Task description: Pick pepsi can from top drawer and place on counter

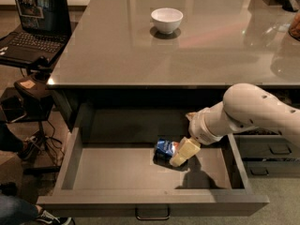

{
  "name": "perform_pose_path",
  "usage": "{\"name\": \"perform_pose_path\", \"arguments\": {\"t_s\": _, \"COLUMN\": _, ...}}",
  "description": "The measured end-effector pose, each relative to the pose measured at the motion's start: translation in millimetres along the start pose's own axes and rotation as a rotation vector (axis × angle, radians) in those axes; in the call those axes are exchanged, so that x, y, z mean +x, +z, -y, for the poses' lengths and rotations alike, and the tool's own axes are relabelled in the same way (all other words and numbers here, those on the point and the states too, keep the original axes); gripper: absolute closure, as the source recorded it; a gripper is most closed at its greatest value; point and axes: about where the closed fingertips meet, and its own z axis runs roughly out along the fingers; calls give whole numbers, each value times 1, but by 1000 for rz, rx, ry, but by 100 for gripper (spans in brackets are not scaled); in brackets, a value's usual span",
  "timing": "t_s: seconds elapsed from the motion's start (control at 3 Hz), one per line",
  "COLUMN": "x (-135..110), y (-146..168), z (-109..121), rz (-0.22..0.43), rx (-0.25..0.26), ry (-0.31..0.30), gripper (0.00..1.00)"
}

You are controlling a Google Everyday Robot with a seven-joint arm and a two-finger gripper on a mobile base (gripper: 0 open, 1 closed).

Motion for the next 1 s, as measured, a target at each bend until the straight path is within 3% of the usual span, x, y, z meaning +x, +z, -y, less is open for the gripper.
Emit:
{"name": "perform_pose_path", "arguments": {"t_s": 0.33, "x": 3, "y": 8, "z": -1, "rz": 0, "rx": -23, "ry": 11, "gripper": 0}}
{"name": "perform_pose_path", "arguments": {"t_s": 1.0, "x": 32, "y": 91, "z": -18, "rz": 23, "rx": -119, "ry": 66, "gripper": 0}}
